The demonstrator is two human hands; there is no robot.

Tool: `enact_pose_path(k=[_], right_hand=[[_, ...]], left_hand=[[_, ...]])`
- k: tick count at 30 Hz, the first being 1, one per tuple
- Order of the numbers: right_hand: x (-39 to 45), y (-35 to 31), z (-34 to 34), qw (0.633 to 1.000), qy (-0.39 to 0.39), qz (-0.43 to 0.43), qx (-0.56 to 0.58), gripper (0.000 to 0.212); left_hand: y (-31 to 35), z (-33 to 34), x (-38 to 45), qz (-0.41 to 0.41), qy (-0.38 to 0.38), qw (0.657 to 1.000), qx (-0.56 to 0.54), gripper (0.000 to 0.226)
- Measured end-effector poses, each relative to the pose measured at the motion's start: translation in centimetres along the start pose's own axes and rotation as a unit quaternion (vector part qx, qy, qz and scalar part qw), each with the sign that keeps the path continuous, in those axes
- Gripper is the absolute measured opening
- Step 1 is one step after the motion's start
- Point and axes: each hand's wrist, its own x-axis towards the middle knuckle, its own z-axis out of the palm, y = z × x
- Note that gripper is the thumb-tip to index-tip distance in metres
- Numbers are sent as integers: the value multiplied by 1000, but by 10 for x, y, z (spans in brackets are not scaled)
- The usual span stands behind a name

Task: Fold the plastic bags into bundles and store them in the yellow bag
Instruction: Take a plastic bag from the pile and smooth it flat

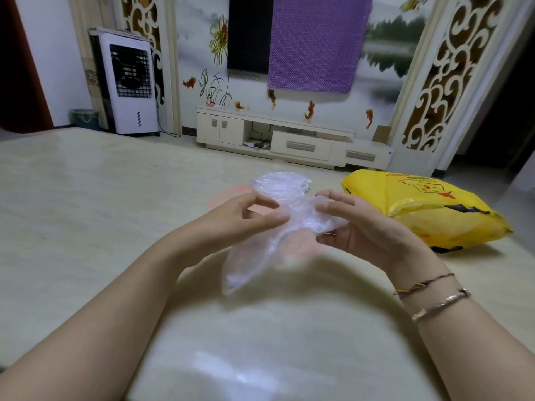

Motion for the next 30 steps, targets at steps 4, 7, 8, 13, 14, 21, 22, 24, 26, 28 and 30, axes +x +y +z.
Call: enact_pose_path(k=[4, 7, 8, 13, 14, 21, 22, 24, 26, 28, 30], right_hand=[[10, 8, -7, 995, 68, -10, 76, 28], [21, 19, -7, 977, 186, -106, 20, 32], [23, 23, -6, 957, 224, -157, -98, 35], [23, 47, 8, 765, 84, -329, -548, 59], [23, 49, 14, 751, 55, -327, -572, 58], [24, 54, 22, 728, -3, -298, -618, 28], [24, 55, 20, 736, -3, -289, -612, 30], [22, 55, 19, 758, -10, -263, -596, 33], [20, 55, 20, 794, -16, -232, -562, 34], [18, 54, 23, 853, -23, -183, -488, 24], [17, 51, 23, 891, -30, -152, -426, 12]], left_hand=[[7, -2, -5, -25, -20, 996, -87, 28], [3, -1, -3, -70, 75, 985, -138, 27], [1, -2, -1, -91, 114, 979, -145, 27], [-8, -3, 4, -135, 171, 959, -184, 36], [-9, -3, 4, -142, 170, 958, -183, 38], [-19, -2, 3, -42, 231, 963, 130, 43], [-17, -3, 1, -3, 237, 959, 156, 40], [-11, -2, -1, 28, 207, 973, 96, 29], [-7, 1, -4, -2, 135, 991, 20, 23], [-11, 2, -3, -41, 91, 995, 30, 16], [-17, 3, -1, -66, 85, 993, 49, 9]])
